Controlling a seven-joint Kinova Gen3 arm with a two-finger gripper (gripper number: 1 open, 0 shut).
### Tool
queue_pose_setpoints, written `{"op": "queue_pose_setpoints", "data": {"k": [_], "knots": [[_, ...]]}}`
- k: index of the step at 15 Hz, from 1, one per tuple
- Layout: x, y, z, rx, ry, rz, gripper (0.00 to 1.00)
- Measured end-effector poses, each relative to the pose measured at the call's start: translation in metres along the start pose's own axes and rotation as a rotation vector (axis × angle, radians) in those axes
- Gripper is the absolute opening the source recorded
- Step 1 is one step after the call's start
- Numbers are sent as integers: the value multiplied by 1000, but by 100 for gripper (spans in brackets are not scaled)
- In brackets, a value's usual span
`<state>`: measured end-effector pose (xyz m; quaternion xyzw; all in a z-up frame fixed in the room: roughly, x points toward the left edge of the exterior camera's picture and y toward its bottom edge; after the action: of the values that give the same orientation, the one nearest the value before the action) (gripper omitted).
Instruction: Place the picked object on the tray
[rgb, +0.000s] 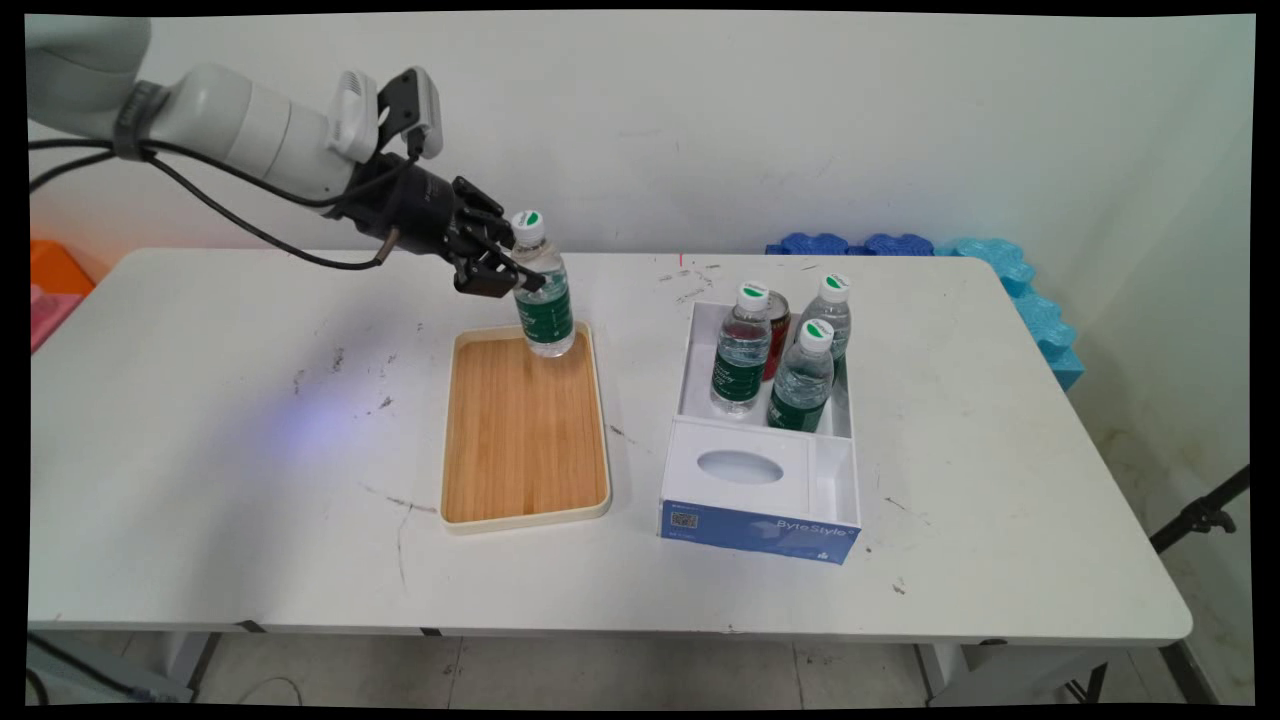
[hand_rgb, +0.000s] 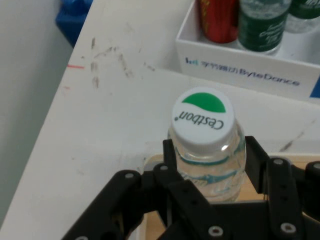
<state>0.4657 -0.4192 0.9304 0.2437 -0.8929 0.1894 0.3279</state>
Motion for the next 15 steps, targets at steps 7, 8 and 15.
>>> {"op": "queue_pose_setpoints", "data": {"k": [7,8,15], "knots": [[-21,-19,25,12,-17,-21,0],[-23,-21,29,12,-19,-25,0],[-34,-27,43,18,-31,-51,0]]}}
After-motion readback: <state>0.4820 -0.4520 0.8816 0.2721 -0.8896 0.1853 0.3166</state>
